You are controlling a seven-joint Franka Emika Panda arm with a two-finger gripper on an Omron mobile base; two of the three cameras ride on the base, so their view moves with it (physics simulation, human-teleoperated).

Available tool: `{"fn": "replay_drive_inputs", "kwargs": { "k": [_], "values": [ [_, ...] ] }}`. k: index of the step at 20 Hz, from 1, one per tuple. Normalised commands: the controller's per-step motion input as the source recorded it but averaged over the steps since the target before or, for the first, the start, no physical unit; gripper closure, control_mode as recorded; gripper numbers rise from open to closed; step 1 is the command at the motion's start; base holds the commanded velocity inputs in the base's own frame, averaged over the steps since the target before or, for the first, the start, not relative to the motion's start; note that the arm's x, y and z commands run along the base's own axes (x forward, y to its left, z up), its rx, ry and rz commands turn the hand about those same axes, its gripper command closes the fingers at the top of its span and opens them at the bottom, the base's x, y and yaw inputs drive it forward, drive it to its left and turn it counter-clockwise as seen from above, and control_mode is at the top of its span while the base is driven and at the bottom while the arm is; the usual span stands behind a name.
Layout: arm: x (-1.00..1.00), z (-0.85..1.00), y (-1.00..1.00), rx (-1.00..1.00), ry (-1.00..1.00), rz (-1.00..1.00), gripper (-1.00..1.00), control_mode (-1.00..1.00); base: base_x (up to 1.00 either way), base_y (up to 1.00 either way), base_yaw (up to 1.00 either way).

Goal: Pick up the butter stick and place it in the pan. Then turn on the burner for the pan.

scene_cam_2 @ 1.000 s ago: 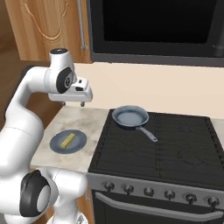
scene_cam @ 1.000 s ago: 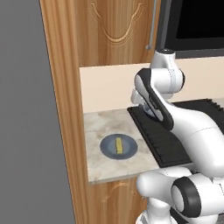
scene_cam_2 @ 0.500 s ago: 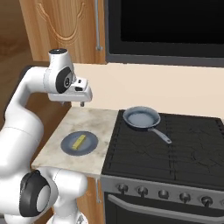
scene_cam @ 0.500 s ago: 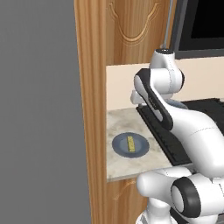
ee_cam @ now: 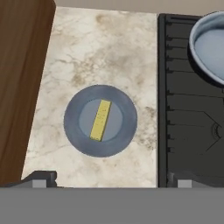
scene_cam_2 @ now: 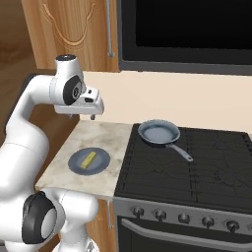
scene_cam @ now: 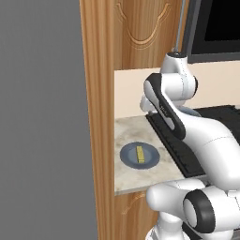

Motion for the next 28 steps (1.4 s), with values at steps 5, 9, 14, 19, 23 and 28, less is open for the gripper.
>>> {"fn": "replay_drive_inputs", "kwargs": {
  "k": [5, 9, 14, 19, 23, 28],
  "values": [
    [0.00, -0.07, 0.00, 0.00, 0.00, 0.00, -1.00, -1.00, 0.00, 0.00, 0.00],
    [-0.02, -0.49, 0.03, -0.01, 0.00, 0.00, -1.00, -1.00, 0.00, 0.00, 0.00],
    [0.00, -0.54, 0.00, -0.01, 0.00, 0.00, -1.00, -1.00, 0.00, 0.00, 0.00],
    [0.00, -0.58, 0.06, -0.12, 0.00, -0.03, -1.00, -1.00, 0.00, 0.00, 0.00],
    [0.00, -0.46, 0.13, -0.05, 0.00, -0.08, -1.00, -1.00, 0.00, 0.00, 0.00],
    [0.06, -0.23, 0.02, 0.02, 0.03, -0.06, -1.00, -1.00, 0.00, 0.00, 0.00]
  ]
}}
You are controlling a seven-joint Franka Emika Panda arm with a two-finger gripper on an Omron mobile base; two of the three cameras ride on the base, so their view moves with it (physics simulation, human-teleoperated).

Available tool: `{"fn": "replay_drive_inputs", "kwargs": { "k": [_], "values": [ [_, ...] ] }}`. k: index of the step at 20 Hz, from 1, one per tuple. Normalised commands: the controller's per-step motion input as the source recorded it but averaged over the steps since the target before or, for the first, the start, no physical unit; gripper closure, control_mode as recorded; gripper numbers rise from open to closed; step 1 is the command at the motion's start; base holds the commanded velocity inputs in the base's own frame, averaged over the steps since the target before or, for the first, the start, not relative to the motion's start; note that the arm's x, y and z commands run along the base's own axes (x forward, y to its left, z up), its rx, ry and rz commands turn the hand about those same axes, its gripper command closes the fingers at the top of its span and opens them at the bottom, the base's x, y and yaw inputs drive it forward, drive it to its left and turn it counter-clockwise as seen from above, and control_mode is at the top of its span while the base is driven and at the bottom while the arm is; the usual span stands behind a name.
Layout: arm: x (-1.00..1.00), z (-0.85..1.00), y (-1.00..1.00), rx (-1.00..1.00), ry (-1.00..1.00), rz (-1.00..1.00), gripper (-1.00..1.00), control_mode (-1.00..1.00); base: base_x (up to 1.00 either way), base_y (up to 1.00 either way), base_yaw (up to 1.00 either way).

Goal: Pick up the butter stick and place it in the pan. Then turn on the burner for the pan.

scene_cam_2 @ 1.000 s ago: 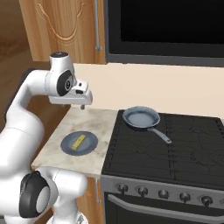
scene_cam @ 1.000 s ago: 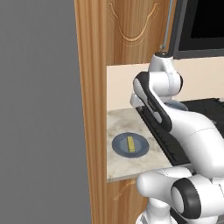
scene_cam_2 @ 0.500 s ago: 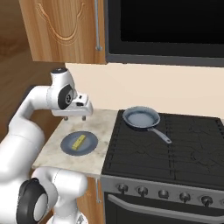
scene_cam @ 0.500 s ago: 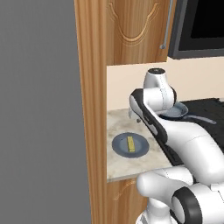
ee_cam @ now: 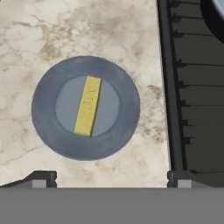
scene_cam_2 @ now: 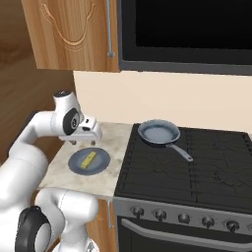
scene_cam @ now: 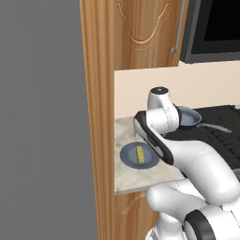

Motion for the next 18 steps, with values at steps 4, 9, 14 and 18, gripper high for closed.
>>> {"fn": "replay_drive_inputs", "kwargs": {
  "k": [4, 9, 14, 18],
  "values": [
    [0.18, -0.25, 0.10, 0.02, 0.10, -0.05, -1.00, -1.00, 0.00, 0.00, 0.00],
    [0.19, -0.31, 0.16, 0.01, 0.08, -0.06, -1.00, -1.00, 0.00, 0.00, 0.00],
    [0.08, -0.36, 0.07, 0.01, 0.02, -0.07, -1.00, -1.00, 0.00, 0.00, 0.00],
    [0.00, -0.41, 0.00, 0.00, 0.00, -0.09, -1.00, -1.00, 0.00, 0.00, 0.00]
  ]
}}
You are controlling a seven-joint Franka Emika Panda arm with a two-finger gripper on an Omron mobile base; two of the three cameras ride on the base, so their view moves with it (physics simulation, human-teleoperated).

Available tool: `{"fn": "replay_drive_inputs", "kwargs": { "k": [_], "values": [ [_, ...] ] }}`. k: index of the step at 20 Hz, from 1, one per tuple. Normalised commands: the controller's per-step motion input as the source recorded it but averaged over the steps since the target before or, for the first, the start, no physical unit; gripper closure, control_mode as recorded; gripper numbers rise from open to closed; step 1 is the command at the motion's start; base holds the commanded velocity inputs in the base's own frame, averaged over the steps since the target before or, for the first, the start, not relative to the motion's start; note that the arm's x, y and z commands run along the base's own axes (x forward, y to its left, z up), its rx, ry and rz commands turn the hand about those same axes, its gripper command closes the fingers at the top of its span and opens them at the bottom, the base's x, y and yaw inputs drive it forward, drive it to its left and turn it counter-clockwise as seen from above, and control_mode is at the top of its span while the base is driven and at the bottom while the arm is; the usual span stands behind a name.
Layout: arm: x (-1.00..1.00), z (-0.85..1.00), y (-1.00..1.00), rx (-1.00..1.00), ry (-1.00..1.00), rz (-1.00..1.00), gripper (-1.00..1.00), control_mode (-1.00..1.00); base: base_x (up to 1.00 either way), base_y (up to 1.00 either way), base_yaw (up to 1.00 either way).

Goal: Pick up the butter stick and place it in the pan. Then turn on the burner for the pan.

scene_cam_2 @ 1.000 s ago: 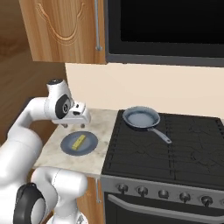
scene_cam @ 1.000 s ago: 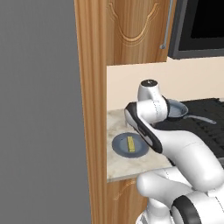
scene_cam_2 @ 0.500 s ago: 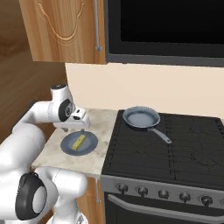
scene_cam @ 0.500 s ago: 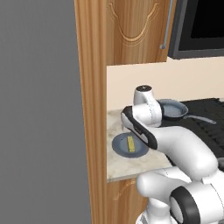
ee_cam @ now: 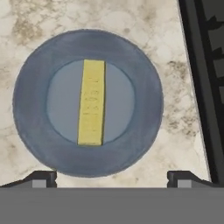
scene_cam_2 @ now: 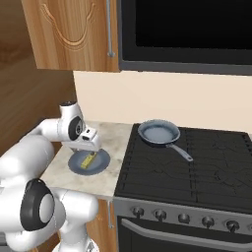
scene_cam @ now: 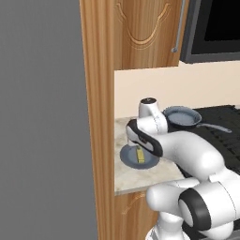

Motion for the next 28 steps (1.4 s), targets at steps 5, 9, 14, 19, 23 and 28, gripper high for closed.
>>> {"fn": "replay_drive_inputs", "kwargs": {
  "k": [5, 9, 14, 19, 23, 28],
  "values": [
    [0.05, -0.32, 0.00, 0.01, 0.00, -0.10, -1.00, -1.00, 0.00, 0.00, 0.00],
    [0.05, -0.29, 0.00, 0.02, 0.00, -0.09, -1.00, -1.00, 0.00, 0.00, 0.00],
    [0.10, -0.28, 0.03, 0.00, 0.00, -0.08, -1.00, -1.00, 0.00, 0.00, 0.00],
    [0.16, -0.19, 0.08, 0.00, 0.00, -0.07, -1.00, -1.00, 0.00, 0.00, 0.00],
    [0.16, -0.09, 0.09, 0.00, 0.00, -0.03, -1.00, -1.00, 0.00, 0.00, 0.00],
    [0.09, -0.13, 0.04, 0.00, 0.00, -0.02, -1.00, -1.00, 0.00, 0.00, 0.00]
  ]
}}
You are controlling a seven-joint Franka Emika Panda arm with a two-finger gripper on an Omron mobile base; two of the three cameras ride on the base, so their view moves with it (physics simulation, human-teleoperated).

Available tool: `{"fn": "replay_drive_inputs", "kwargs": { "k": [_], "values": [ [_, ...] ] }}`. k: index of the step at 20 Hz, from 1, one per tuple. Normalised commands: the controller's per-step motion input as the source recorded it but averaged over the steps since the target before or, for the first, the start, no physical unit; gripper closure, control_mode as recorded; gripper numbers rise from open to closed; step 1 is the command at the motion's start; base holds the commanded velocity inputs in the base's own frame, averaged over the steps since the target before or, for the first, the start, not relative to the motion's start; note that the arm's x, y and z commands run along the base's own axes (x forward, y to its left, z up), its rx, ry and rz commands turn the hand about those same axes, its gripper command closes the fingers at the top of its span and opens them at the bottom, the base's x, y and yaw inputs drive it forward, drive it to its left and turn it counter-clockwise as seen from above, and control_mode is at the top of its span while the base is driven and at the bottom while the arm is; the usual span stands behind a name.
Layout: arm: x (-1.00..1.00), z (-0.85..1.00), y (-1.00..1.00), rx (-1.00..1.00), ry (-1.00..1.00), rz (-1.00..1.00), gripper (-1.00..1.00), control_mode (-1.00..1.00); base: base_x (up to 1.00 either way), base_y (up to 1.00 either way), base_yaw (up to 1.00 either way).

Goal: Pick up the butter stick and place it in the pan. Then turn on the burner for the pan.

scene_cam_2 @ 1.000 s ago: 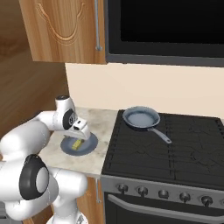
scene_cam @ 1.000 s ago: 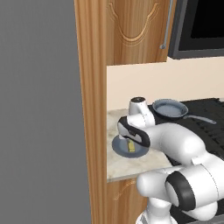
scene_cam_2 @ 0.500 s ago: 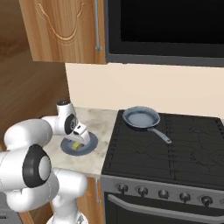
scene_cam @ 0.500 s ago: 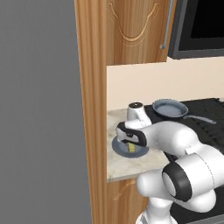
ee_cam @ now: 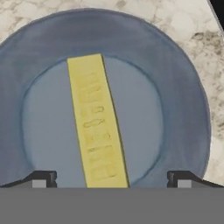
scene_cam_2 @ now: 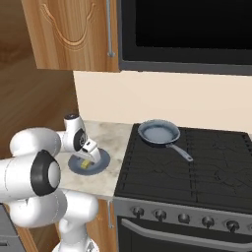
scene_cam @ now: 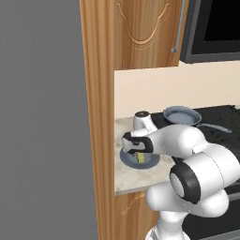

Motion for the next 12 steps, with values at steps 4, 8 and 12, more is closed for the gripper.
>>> {"fn": "replay_drive_inputs", "kwargs": {
  "k": [4, 8, 12],
  "values": [
    [0.02, -0.20, 0.01, 0.00, 0.00, -0.01, -1.00, -1.00, 0.00, 0.00, 0.00],
    [0.07, -0.18, 0.01, 0.00, 0.00, 0.00, -1.00, -1.00, 0.00, 0.00, 0.00],
    [0.10, -0.23, 0.01, 0.00, 0.01, 0.00, -1.00, -1.00, 0.00, 0.00, 0.00]
  ]
}}
